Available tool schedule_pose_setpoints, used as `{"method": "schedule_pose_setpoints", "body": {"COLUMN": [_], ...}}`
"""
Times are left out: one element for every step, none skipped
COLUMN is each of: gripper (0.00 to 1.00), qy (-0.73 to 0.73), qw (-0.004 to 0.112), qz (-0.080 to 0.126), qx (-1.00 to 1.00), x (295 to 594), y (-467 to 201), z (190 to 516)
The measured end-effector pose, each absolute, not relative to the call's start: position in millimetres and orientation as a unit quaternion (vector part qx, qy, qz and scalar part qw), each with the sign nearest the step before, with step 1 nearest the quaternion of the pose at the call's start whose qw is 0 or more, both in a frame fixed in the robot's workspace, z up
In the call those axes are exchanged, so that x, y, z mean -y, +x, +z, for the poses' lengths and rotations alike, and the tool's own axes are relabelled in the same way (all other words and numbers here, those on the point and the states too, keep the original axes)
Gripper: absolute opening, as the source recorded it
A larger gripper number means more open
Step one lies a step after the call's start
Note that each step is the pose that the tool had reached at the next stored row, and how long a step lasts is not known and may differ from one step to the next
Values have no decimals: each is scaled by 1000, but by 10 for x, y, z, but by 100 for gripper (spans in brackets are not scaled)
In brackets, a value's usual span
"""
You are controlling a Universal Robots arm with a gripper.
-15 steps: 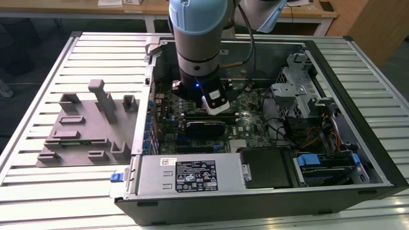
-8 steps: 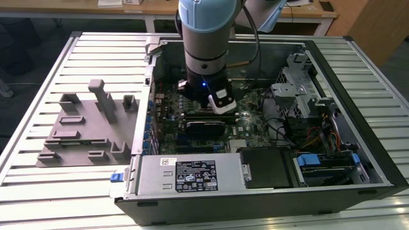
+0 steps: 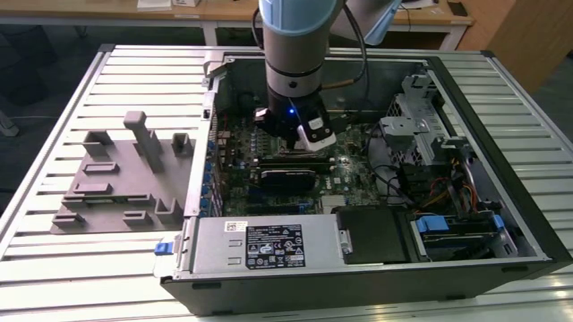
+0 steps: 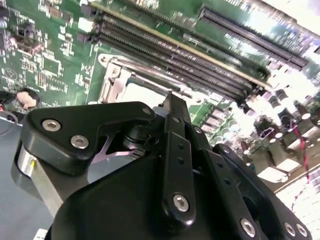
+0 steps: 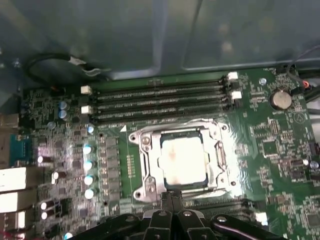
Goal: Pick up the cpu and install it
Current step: 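Install the second cpu locking lever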
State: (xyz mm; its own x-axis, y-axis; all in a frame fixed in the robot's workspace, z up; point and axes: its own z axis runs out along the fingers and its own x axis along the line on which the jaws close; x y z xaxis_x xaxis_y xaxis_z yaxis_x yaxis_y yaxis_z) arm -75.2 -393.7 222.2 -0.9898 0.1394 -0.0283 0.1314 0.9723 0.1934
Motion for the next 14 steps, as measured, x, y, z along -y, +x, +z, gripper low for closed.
{"method": "schedule_pose_setpoints", "body": {"gripper": [11,11,11,11,11,11,11,11,11,11,11,11,11,11], "qy": [68,68,68,69,69,69,70,70,70,70,70,70,70,70], "qw": [21,21,21,21,22,22,22,22,22,22,22,22,22,22], "qz": [94,92,91,89,87,86,84,83,82,81,80,79,78,78], "qx": [-993,-993,-993,-993,-994,-994,-994,-994,-994,-994,-994,-994,-994,-994], "x": [3912,3890,3876,3867,3857,3849,3838,3821,3802,3783,3767,3752,3735,3721], "y": [-749,-744,-735,-724,-710,-697,-685,-676,-668,-659,-649,-639,-628,-616], "z": [2222,2222,2222,2221,2221,2221,2221,2221,2221,2220,2221,2220,2220,2220]}}
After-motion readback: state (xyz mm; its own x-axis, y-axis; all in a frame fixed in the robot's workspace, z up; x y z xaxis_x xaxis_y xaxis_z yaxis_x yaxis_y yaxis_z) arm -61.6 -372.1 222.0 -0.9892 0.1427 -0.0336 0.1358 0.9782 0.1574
